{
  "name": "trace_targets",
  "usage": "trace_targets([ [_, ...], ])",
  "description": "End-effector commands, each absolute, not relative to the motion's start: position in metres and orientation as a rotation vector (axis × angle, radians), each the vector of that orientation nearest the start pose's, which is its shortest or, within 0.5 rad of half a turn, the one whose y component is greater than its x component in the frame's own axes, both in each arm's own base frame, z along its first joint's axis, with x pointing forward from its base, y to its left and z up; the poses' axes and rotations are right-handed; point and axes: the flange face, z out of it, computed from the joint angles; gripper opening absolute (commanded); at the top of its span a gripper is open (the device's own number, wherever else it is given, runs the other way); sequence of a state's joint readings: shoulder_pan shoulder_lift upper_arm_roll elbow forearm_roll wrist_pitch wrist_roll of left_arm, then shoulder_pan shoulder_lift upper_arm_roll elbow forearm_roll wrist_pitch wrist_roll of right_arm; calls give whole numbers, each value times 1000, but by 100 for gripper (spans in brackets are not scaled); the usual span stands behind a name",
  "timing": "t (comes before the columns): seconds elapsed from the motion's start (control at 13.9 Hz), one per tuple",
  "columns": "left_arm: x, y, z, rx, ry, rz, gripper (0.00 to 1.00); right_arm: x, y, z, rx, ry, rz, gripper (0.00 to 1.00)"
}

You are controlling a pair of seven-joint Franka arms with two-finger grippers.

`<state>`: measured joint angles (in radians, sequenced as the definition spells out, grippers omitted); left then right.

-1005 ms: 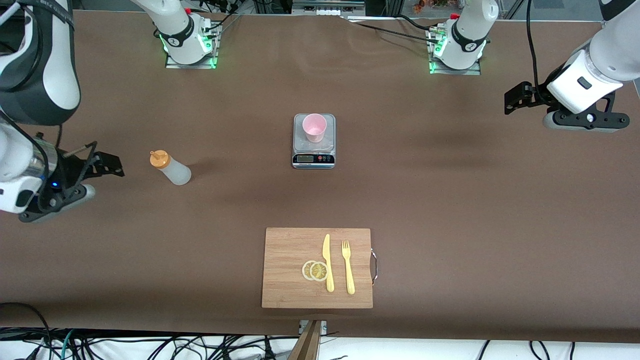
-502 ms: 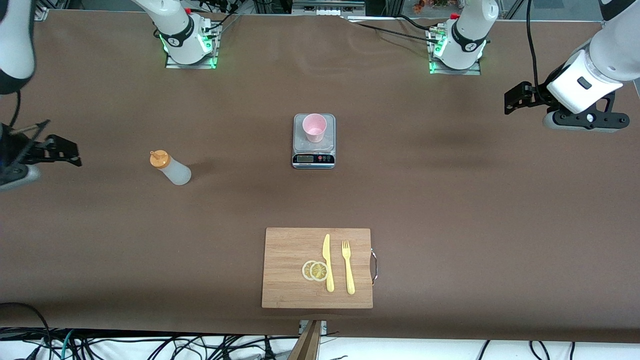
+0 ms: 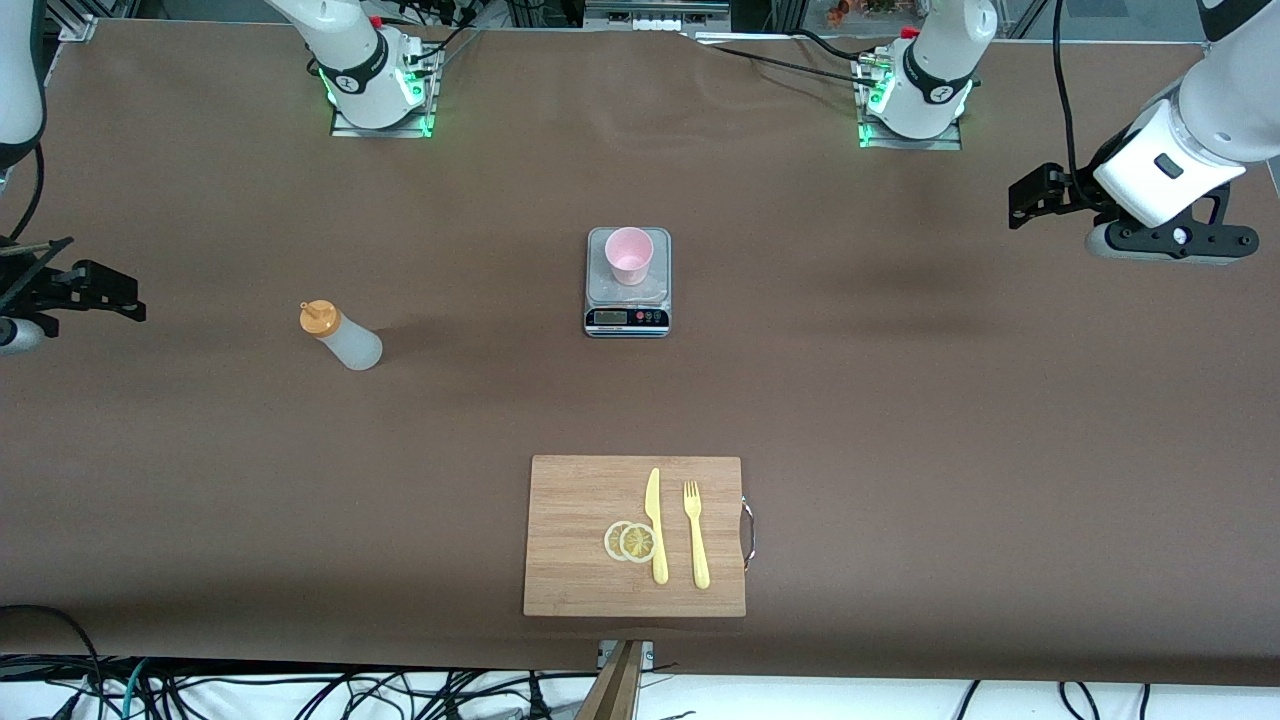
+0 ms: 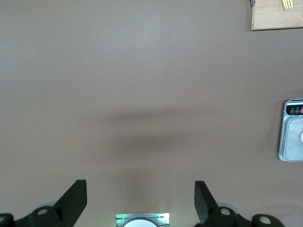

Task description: Add sauce to pink cup with both arms

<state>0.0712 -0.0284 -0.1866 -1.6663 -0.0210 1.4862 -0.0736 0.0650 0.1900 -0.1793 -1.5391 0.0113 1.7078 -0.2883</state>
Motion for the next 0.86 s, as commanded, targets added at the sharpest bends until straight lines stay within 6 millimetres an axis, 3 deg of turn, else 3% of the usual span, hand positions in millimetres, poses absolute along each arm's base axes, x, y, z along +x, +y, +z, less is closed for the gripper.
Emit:
trace_targets([
  [0.0,532,-66,593,-3126,99,253,100,599,-41,550,-3147,-136,17,100],
  [0.29,532,-66,593,-3126,96,253,100,603,-30,545,-3147,-96,43,100],
  [0.79,532,-66,593,-3126,96,253,100,608,-30,544,-3148,-99,38,100],
])
